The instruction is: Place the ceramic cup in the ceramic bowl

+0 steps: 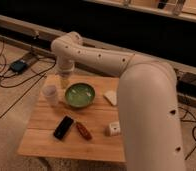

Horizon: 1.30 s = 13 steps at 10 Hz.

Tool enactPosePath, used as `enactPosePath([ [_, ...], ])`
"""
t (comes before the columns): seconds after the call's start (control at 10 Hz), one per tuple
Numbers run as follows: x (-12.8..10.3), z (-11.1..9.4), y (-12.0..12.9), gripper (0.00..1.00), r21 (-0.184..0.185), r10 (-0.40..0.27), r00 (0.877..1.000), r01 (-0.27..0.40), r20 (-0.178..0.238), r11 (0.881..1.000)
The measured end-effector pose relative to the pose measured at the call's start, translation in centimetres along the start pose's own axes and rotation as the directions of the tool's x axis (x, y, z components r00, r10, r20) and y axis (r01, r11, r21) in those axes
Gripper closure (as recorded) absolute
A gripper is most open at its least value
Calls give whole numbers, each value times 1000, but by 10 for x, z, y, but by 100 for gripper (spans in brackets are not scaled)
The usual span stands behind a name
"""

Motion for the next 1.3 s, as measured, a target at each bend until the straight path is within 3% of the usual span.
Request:
enactPosePath([
  [0.2,-33,17,6,39,-23,-85,996,85,8,996],
  [0.4,-57,42,10,39,-45,-170,985,169,-7,985],
  [0.6,-66,61,11,39,-69,-218,976,216,-29,974],
  [1.0,-62,90,18,39,-124,-231,972,223,-50,967],
  [1.3,-56,113,20,39,-155,-210,975,197,-68,968],
])
